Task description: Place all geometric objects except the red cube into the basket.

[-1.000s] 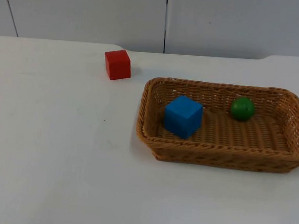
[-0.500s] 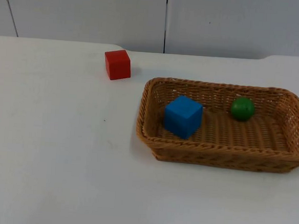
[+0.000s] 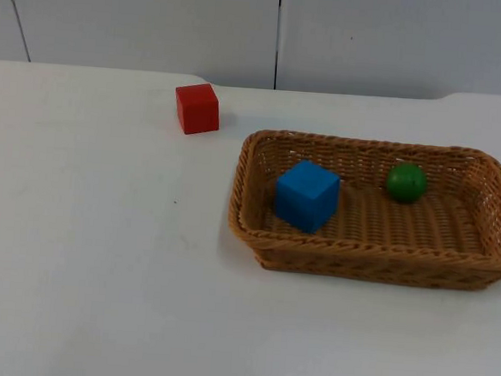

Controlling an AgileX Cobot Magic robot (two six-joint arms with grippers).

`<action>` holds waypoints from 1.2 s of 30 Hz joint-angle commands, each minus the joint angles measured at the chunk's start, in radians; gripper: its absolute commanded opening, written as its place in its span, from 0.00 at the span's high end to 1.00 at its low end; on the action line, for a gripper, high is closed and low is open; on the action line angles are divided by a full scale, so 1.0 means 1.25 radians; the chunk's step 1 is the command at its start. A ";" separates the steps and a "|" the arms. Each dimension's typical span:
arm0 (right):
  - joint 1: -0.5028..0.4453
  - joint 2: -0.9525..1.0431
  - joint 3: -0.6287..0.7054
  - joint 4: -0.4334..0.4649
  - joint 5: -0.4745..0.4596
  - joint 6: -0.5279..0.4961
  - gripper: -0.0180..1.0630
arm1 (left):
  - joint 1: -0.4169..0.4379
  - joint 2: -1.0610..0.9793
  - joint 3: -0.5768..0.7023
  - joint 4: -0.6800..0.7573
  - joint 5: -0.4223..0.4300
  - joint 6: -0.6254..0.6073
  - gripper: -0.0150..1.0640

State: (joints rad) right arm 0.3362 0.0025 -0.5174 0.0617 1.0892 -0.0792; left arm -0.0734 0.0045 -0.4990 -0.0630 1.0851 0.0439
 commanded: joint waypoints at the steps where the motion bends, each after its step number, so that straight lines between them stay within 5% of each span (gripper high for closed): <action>1: 0.002 -0.002 0.001 -0.008 -0.007 0.009 0.01 | 0.004 -0.004 0.003 0.003 -0.007 -0.008 0.04; 36: 0.002 -0.002 0.001 -0.060 -0.009 0.073 0.01 | 0.004 -0.004 0.003 0.031 -0.009 -0.047 0.04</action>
State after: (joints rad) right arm 0.3362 0.0025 -0.5174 -0.0110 1.0892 0.0092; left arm -0.0734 0.0045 -0.4990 -0.0261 1.0851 0.0000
